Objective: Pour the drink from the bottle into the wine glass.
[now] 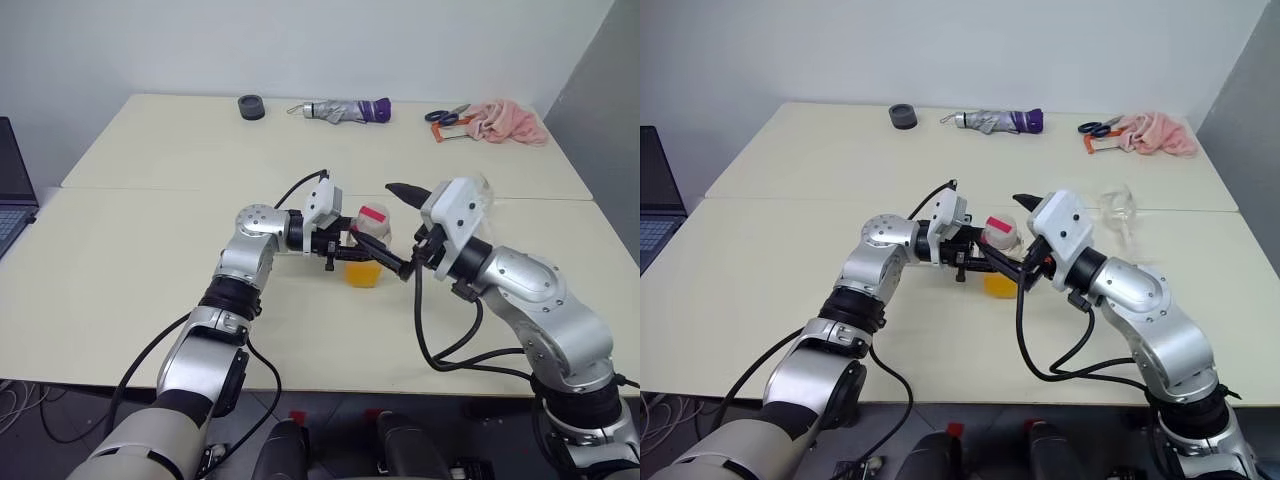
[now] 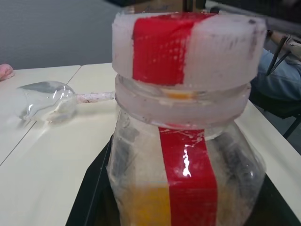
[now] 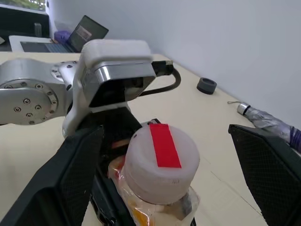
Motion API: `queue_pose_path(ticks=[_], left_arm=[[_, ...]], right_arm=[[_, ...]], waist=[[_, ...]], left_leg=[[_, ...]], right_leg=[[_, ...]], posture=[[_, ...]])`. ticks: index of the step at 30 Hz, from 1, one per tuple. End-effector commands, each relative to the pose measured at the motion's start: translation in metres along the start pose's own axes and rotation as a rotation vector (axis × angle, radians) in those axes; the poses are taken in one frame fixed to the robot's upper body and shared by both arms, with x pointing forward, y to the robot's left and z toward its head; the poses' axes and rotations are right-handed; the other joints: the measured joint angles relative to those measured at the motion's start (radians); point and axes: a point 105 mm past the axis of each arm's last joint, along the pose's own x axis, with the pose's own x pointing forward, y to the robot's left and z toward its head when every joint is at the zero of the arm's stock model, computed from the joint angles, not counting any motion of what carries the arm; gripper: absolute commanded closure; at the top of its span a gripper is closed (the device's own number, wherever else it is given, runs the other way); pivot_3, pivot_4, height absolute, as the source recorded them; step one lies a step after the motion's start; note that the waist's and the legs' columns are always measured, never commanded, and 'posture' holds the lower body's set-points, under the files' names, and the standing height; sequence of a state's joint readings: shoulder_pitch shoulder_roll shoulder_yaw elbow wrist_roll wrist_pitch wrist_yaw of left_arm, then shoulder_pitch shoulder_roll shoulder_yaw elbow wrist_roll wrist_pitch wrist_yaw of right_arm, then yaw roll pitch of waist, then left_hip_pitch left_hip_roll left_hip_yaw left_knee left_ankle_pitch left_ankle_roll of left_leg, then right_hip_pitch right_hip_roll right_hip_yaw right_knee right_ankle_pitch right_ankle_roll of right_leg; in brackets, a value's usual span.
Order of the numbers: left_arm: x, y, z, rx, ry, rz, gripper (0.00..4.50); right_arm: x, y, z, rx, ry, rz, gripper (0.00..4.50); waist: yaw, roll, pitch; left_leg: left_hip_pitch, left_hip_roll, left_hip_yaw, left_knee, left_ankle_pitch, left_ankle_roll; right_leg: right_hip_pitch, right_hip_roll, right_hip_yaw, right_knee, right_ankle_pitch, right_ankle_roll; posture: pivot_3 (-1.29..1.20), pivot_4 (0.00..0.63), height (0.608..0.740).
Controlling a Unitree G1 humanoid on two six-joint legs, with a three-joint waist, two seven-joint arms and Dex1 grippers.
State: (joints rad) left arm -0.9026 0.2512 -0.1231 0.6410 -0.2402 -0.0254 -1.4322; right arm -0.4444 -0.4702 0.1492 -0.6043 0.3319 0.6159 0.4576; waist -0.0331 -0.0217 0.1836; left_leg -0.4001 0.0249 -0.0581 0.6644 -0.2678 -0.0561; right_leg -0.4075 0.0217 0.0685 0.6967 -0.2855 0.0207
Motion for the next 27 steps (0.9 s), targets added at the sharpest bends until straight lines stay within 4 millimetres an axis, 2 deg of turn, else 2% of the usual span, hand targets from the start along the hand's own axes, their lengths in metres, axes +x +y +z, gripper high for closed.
queue_pose_path(ticks=[1,17,27], left_arm=[[0.001,0.001,0.011,0.038,-0.028,-0.007,2.76],[0.001,0.000,0.010,0.034,-0.027,-0.009,2.76],[0.001,0.000,0.009,0.033,-0.025,-0.013,2.76]], right_arm=[[0.001,-0.004,0.014,-0.049,-0.057,-0.026,0.00],[-0.008,-0.027,0.003,-0.032,-0.016,-0.128,0.00],[-0.012,-0.025,0.000,-0.018,-0.005,-0.118,0.00]], waist=[[0.000,0.000,0.000],[0.000,0.000,0.000],[0.000,0.000,0.000]], left_leg=[[0.000,0.000,0.000,0.000,0.000,0.000],[0.000,0.000,0.000,0.000,0.000,0.000],[0.000,0.000,0.000,0.000,0.000,0.000]], right_leg=[[0.000,0.000,0.000,0.000,0.000,0.000],[0.000,0.000,0.000,0.000,0.000,0.000],[0.000,0.000,0.000,0.000,0.000,0.000]], posture=[[0.00,0.150,0.740],[0.00,0.150,0.740],[0.00,0.150,0.740]])
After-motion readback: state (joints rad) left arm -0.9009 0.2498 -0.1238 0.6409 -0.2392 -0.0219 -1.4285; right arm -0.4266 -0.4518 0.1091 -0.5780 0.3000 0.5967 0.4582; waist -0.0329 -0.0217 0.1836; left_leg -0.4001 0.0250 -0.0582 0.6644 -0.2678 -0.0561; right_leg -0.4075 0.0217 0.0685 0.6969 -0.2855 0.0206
